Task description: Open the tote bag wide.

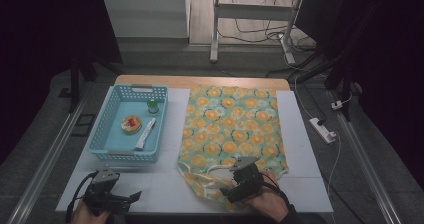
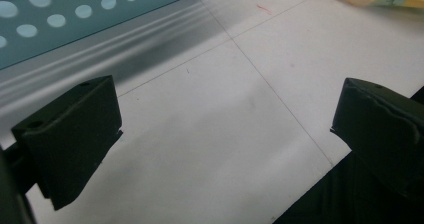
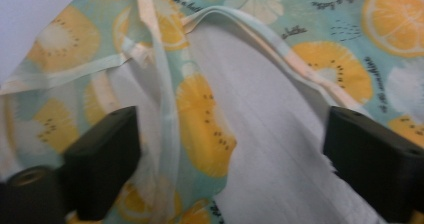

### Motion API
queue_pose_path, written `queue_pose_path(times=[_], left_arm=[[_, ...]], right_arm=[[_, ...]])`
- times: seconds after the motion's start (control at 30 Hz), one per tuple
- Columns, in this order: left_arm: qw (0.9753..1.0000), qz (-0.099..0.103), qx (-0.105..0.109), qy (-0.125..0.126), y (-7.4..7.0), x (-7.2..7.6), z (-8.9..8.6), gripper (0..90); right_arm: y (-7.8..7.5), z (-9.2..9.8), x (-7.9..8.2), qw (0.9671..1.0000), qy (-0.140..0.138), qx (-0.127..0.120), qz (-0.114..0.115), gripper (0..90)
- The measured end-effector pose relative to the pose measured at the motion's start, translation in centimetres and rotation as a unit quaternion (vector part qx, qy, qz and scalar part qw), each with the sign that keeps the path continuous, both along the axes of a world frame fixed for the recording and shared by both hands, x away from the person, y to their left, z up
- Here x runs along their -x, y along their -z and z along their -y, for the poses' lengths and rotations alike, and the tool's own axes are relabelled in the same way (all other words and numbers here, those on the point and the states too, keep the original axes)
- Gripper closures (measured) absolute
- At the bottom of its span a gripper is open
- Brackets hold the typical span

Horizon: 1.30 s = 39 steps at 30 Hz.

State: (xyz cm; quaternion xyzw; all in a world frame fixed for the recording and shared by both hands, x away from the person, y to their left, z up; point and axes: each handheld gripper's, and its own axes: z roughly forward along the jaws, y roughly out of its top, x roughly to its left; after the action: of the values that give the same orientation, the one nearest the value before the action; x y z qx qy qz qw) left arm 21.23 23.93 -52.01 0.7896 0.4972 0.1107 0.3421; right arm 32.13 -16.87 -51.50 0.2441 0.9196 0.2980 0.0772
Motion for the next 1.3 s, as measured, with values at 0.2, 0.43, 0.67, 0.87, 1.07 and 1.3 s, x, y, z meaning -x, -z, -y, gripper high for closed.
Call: queue_pose_path(times=[0.2,0.43,0.67,0.87,1.07,1.3], left_arm=[[1.0000,0.000,-0.001,0.003,0.0,0.0,0.1,0.0],[1.0000,-0.001,-0.003,0.006,0.0,-0.1,0.1,0.0],[1.0000,-0.002,-0.002,0.006,0.0,-0.2,0.1,0.0],[1.0000,-0.003,-0.001,0.006,0.0,-0.2,0.1,0.0],[1.0000,-0.003,0.001,0.006,0.0,-0.2,0.1,0.0],[1.0000,-0.004,0.004,0.005,0.0,-0.3,0.0,0.0]], right_arm=[[-0.4,0.4,0.3,0.9998,-0.017,-0.003,0.001,45.3],[-1.4,1.2,0.4,0.9996,-0.022,-0.020,0.002,77.2],[-2.7,1.8,0.0,0.9990,-0.026,-0.036,0.000,89.8],[-3.7,2.2,-1.0,0.9981,-0.024,-0.055,-0.009,89.9],[-4.6,2.0,-2.2,0.9977,-0.024,-0.063,-0.003,90.0],[-5.5,1.6,-4.2,0.9972,-0.021,-0.072,0.006,90.0]])
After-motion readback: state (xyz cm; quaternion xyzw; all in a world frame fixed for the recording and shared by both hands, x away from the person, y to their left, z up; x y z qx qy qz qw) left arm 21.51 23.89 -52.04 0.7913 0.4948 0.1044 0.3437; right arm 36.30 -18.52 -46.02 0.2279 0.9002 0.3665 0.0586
